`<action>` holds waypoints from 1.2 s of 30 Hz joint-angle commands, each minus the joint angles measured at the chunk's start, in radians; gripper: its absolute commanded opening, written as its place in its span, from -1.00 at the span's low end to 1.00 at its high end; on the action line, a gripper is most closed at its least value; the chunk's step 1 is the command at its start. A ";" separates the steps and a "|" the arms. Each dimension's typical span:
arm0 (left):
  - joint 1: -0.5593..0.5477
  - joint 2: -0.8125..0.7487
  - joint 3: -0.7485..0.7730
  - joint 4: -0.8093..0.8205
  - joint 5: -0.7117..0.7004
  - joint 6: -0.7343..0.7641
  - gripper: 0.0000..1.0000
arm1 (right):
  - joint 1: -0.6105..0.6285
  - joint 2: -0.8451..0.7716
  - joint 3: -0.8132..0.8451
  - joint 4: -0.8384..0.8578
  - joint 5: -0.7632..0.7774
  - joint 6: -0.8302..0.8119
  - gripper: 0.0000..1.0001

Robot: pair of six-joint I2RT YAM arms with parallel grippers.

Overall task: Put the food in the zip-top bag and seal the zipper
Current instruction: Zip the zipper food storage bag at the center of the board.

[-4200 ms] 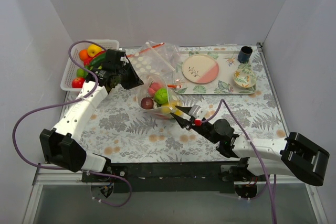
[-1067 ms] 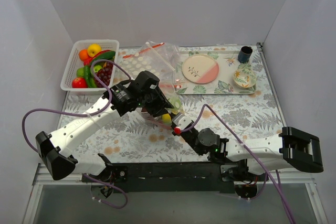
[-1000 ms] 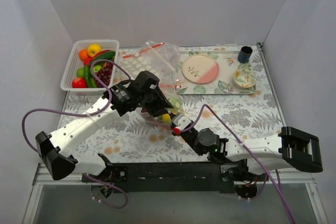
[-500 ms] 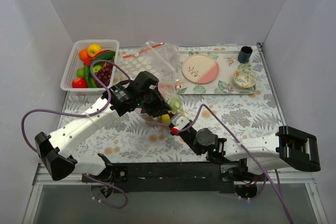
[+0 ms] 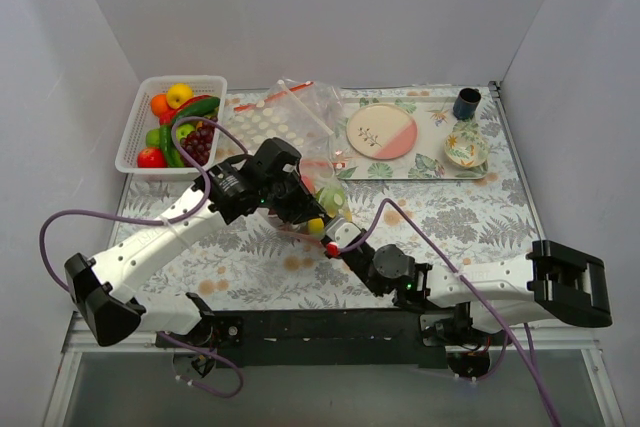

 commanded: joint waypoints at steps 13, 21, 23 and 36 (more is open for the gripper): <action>0.079 -0.034 -0.002 0.014 0.049 -0.174 -1.00 | 0.045 -0.120 -0.049 0.008 0.009 0.016 -0.97; 0.191 -0.007 0.033 0.006 0.075 -0.097 -1.00 | 0.057 -0.181 -0.072 -0.028 0.026 0.029 -0.97; 0.212 0.004 0.044 0.008 0.084 -0.082 -1.00 | 0.060 -0.200 -0.074 -0.041 0.034 0.036 -0.97; 0.370 0.114 0.165 0.025 0.102 0.015 -1.00 | 0.076 -0.287 -0.100 -0.118 0.049 0.083 -0.97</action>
